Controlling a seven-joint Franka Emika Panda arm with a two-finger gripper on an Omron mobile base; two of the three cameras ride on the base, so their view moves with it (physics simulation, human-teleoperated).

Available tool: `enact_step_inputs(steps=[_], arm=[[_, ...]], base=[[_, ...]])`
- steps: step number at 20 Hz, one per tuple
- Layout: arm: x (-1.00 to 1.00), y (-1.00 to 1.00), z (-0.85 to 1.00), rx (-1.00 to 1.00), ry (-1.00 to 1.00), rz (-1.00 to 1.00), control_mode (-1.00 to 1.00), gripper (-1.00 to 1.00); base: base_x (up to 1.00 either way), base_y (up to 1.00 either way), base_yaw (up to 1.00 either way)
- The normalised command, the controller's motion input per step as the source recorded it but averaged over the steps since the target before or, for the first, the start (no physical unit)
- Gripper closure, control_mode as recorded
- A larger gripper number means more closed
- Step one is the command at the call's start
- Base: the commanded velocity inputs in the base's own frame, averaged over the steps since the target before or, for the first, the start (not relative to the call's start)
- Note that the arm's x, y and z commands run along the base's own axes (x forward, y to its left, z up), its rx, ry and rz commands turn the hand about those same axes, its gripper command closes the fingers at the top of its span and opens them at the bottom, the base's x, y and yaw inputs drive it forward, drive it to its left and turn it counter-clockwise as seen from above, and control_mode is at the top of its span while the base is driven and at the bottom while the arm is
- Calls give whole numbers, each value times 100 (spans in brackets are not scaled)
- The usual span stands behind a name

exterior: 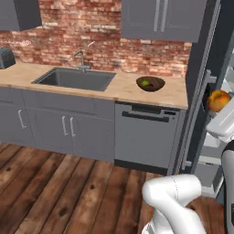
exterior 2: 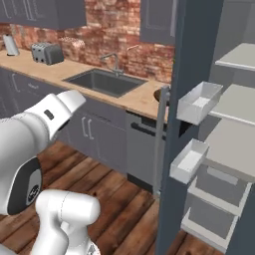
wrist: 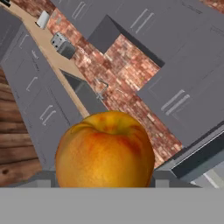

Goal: Take the sweet potato, peach, and lime from the freezer and place them in the bowl on the counter.

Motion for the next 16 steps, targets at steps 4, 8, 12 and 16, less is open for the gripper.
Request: enact_step_inputs(steps=[4,8,12,16], arm=[[0,0,0,0,0,0,100,100],[0,0,0,0,0,0,100,100],[0,0,0,0,0,0,100,100],[0,0,0,0,0,0,100,100]], base=[[49,100,-29],[46,100,-41],[45,94,-42],[48,19,-43]])
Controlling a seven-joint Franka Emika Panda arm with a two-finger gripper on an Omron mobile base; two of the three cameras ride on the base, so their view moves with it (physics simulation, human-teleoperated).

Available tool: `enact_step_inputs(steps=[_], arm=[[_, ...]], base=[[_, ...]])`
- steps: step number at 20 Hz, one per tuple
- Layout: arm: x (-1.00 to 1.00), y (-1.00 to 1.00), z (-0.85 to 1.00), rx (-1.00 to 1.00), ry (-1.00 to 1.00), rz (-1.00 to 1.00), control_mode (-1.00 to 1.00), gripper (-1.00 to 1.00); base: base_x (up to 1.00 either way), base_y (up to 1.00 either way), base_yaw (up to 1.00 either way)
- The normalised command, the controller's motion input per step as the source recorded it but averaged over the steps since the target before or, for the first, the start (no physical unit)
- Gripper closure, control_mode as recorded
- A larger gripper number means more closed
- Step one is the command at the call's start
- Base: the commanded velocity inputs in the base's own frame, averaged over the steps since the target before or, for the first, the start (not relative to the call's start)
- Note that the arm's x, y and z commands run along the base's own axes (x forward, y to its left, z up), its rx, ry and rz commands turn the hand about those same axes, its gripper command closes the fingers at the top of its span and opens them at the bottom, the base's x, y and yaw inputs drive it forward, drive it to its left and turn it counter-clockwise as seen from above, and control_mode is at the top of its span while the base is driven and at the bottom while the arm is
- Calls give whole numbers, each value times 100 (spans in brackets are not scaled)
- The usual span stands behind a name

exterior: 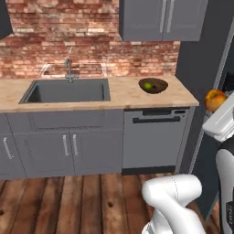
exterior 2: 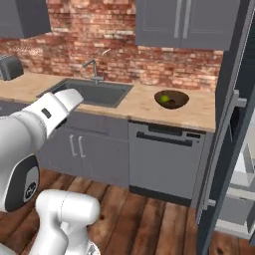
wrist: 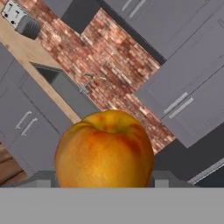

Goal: Take the sweet potato, peach, and lime from the freezer and place them in the bowl on the counter.

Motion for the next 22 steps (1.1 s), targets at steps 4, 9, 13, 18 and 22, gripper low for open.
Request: enact_step_inputs(steps=[4,9,13,18,22], arm=[[0,0,0,0,0,0,100,100],[0,0,0,0,0,0,100,100],[0,0,0,0,0,0,100,100],[0,0,0,0,0,0,100,100],[0,0,0,0,0,0,100,100]], base=[[55,-7,-41],[74,-2,-39],[100,48,-29],[100,44,-17],[96,18,-7]])
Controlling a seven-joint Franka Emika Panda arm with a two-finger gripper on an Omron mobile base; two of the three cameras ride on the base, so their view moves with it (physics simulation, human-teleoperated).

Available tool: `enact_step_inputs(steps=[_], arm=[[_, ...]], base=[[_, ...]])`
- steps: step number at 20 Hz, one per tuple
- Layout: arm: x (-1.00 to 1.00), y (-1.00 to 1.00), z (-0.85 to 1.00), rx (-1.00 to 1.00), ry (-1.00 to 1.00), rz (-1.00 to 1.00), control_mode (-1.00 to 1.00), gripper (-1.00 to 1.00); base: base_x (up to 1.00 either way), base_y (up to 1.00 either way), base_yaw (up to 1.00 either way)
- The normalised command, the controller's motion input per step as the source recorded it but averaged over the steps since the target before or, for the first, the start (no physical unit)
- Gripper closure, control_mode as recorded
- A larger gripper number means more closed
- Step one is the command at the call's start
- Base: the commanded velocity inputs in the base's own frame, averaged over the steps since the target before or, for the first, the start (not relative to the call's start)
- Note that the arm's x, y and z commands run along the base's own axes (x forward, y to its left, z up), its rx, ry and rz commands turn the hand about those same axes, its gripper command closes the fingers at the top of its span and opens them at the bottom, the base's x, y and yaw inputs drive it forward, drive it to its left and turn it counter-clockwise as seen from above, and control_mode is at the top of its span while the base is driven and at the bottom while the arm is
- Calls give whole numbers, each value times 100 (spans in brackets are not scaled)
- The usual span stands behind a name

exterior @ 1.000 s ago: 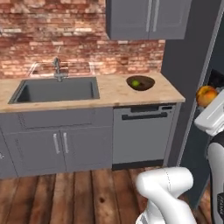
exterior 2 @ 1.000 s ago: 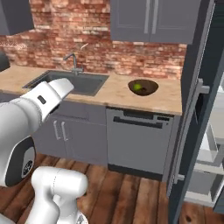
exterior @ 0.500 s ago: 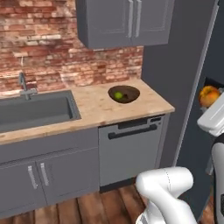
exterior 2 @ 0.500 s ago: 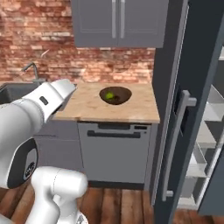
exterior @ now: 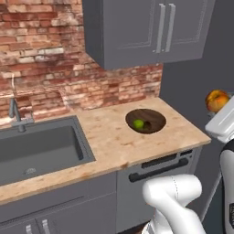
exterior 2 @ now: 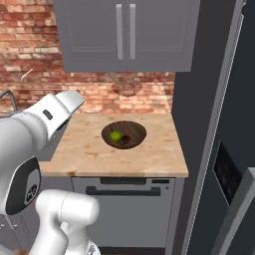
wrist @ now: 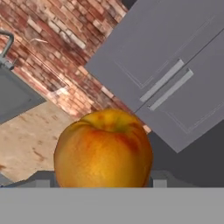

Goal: Take the sweet potato, peach, and lime from the freezer and place them in the bowl on the counter.

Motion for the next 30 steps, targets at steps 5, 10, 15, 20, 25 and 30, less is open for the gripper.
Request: enact_step_inputs(steps=[5,10,15,20,25,30], arm=[[0,0,0,0,0,0,100,100],[0,0,0,0,0,0,100,100],[0,0,0,0,0,0,100,100],[15,-21,-31,1,9,0,-100,100],[46,-9,-68,0,25,0,-100,100],[56,-2,-56,0,26,0,-100,100]], base=[[50,0,-1],[0,-10,0],[11,-6,-1],[9,0,0],[0,0,0],[0,0,0]])
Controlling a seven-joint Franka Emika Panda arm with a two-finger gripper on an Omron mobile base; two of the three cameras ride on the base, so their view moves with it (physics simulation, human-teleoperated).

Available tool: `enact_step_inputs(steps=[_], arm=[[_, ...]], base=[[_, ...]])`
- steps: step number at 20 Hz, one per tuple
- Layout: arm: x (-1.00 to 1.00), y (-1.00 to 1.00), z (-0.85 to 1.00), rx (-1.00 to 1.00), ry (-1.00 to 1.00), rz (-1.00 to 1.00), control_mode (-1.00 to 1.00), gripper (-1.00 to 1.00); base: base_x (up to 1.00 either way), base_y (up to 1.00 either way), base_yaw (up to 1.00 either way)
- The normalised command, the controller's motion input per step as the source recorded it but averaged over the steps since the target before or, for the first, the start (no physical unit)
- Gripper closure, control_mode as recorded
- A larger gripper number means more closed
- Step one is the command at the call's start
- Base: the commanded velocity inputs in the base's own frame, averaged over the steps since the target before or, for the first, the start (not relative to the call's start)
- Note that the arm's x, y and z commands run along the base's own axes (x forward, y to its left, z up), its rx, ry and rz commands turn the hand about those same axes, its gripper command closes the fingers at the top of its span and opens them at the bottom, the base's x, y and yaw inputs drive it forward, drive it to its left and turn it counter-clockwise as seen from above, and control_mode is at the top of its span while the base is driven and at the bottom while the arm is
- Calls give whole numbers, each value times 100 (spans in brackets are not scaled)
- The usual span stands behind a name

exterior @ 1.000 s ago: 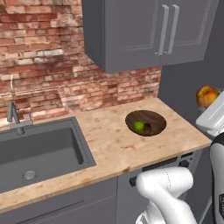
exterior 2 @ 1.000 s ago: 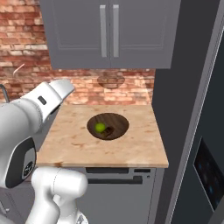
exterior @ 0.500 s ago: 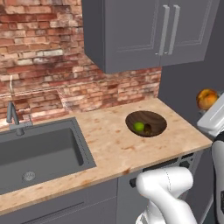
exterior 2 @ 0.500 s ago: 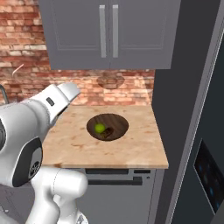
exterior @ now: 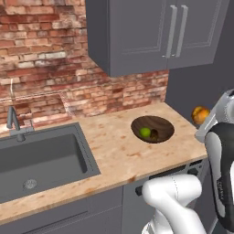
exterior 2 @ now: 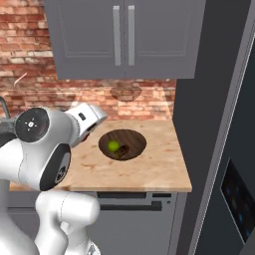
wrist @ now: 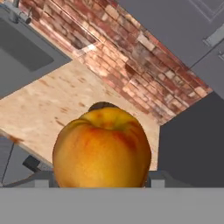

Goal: Take the sweet potato, peach, and lime from the freezer and place them in the bowl on the counter.

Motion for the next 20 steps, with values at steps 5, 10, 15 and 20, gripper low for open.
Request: enact_step_inputs(steps=[5,10,15,20], arm=[[80,0,-40,0,22,0,-100,100],[91,0,-46,0,21,0,-100,100],[54,-9,-50,4,9,0,-100,100],[46,-15,-41,6,4,0,-100,100]], base=[[0,0,0],[0,0,0],[0,0,0],[0,0,0]])
